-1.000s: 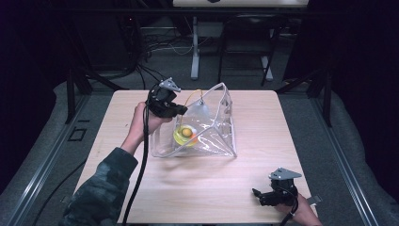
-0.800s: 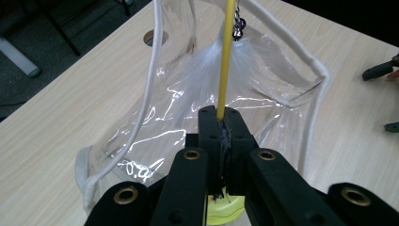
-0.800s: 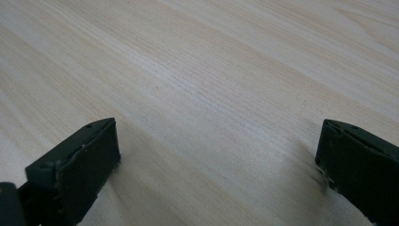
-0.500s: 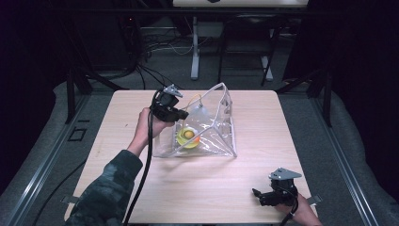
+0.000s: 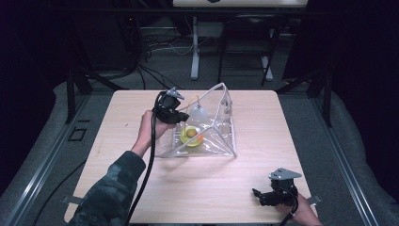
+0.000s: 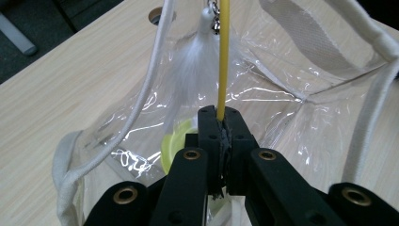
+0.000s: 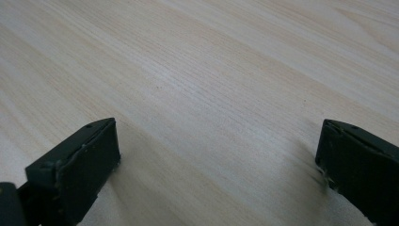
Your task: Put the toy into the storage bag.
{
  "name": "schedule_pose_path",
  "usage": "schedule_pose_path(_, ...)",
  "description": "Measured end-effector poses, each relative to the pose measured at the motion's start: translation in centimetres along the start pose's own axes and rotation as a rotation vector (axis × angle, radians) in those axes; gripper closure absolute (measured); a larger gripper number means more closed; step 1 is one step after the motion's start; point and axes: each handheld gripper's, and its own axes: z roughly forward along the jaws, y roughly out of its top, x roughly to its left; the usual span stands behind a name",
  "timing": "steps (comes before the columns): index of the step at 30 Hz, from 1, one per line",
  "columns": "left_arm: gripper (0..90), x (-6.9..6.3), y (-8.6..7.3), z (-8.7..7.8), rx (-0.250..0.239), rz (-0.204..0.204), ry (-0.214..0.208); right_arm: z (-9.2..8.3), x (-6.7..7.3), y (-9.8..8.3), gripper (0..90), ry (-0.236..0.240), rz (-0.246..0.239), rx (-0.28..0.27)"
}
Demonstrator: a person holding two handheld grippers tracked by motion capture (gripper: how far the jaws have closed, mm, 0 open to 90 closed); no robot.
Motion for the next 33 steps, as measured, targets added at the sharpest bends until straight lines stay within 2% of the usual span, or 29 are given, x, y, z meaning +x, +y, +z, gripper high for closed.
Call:
schedule_pose_path(4,88.2,0.3,-0.3,0.3,0.001,-0.027,-0.009,-0.1,0.0,0.0,0.0,-0.004,-0.003,0.008)
schedule_pose_path(14,87.4,0.4,-0.3,0.1,0.008,-0.035,-0.006,-0.1,0.0,0.0,0.0,-0.004,-0.003,0.009)
schedule_pose_path(19,79.5,0.5,-0.2,-0.8,-0.009,-0.037,0.000,-0.1,0.0,0.0,0.0,-0.004,-0.003,0.009)
schedule_pose_path(24,57.7,0.5,-0.3,-1.8,-0.017,-0.037,0.016,0.0,0.0,0.0,0.0,0.000,0.000,0.005)
schedule_pose_path(25,57.7,0.5,-0.3,-2.0,-0.020,-0.040,0.024,0.0,0.0,0.0,0.0,0.000,0.000,0.005)
schedule_pose_path(26,53.0,0.6,-0.4,-2.3,-0.022,-0.041,0.025,0.0,0.0,0.0,0.0,-0.001,0.000,0.005)
schedule_pose_path(27,43.0,0.6,-0.5,-2.9,-0.028,-0.044,0.040,0.0,0.0,0.0,0.0,-0.001,0.000,0.005)
schedule_pose_path(30,28.6,0.7,-0.6,-3.5,-0.037,-0.048,0.055,0.0,0.0,0.0,0.0,-0.001,-0.001,0.006)
schedule_pose_path(33,14.8,0.8,-1.0,-4.6,-0.057,-0.064,0.099,-0.1,0.0,0.0,0.0,-0.006,-0.003,0.008)
